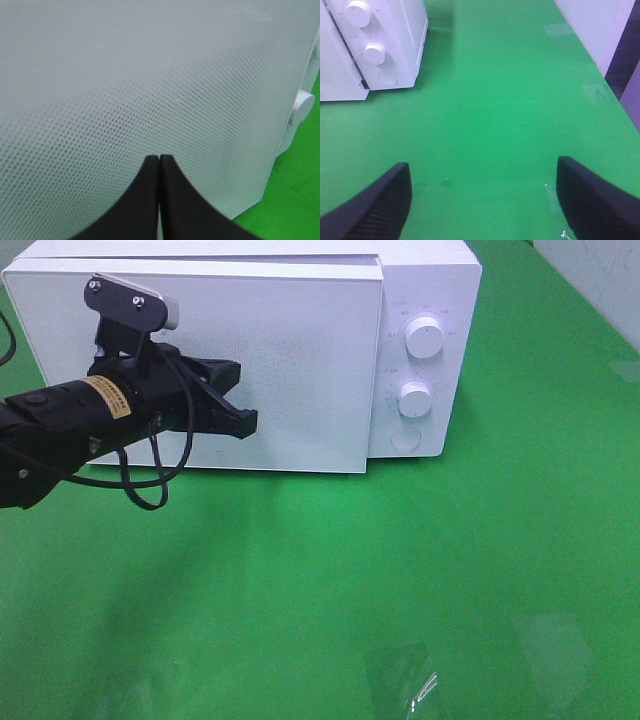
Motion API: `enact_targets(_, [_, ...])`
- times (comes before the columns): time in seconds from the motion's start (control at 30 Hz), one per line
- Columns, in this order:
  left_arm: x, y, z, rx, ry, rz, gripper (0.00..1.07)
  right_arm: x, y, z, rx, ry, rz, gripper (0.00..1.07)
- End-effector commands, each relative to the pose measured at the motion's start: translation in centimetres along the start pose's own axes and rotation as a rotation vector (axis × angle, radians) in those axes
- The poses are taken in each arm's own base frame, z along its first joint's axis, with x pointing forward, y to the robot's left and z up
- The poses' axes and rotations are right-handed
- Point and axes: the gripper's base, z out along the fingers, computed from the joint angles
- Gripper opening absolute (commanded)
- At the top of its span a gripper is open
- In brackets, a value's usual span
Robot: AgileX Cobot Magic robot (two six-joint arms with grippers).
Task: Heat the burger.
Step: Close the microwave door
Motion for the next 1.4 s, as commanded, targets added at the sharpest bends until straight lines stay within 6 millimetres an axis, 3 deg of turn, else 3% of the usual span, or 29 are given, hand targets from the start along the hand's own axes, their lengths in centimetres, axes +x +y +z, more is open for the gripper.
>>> enact_targets(0.03, [-0.5, -0.4, 0.9, -0.007, 0.002, 0.004, 0.00, 0.1, 0.0, -0.4, -0.001, -0.034, 0.000, 0.76])
enact_targets(0.5, [-2.1, -2.5, 4.7, 0.019, 0.010, 0.029, 0.00, 0.1, 0.0, -0.4, -0.002, -0.034, 0.001, 0.76])
enact_targets(1.0, [-3.7, -2.6, 7.9, -0.002, -0.027, -0.012, 0.00, 0.1, 0.0, -0.4, -0.001, -0.034, 0.000, 0.76])
enact_targets(1.27, [-3.7, -2.7, 8.1, -0.006, -0.005, -0.032, 0.00, 0.1, 0.0, -0.4, -0.001, -0.034, 0.000, 0.76])
enact_targets(1.4, [-3.9, -3.9, 7.7, 0.022, 0.036, -0.025, 0.00, 0.1, 0.0, -0.4, -0.001, -0.034, 0.000, 0.76])
